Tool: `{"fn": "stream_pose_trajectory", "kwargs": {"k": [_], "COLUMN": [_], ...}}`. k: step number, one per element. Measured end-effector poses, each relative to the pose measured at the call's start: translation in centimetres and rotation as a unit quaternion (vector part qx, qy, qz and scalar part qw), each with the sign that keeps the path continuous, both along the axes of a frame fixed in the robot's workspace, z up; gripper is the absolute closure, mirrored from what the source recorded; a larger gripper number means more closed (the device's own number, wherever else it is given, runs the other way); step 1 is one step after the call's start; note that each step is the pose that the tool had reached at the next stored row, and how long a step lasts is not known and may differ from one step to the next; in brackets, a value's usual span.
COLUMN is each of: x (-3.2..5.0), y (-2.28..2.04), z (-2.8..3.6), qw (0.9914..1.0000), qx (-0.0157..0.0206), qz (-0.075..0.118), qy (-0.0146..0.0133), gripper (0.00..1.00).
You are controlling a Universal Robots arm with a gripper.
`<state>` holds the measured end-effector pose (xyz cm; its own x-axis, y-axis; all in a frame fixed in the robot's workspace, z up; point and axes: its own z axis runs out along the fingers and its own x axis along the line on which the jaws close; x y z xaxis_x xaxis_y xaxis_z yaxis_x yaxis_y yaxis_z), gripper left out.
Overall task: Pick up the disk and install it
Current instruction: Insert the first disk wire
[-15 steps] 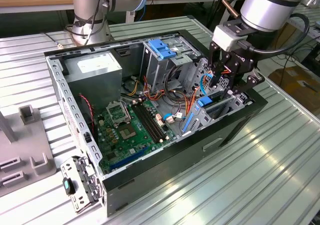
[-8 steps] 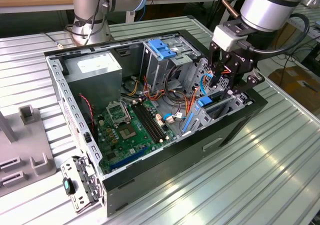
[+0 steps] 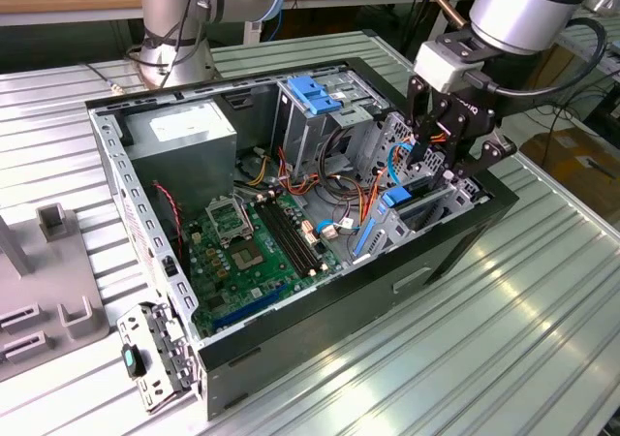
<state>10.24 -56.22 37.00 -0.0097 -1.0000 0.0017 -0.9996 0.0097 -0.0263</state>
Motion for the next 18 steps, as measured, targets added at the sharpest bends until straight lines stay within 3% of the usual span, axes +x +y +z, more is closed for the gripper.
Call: {"fn": "stream_pose_trajectory", "kwargs": {"k": [6, 18], "x": [0.0, 0.0], "y": [0.0, 0.0], "z": [1.08, 1.16], "qw": [1.0, 1.0], "qx": [0.0, 0.0], "qz": [0.0, 0.0], "qy": [0.0, 0.0], "gripper": [0.51, 0.51]}}
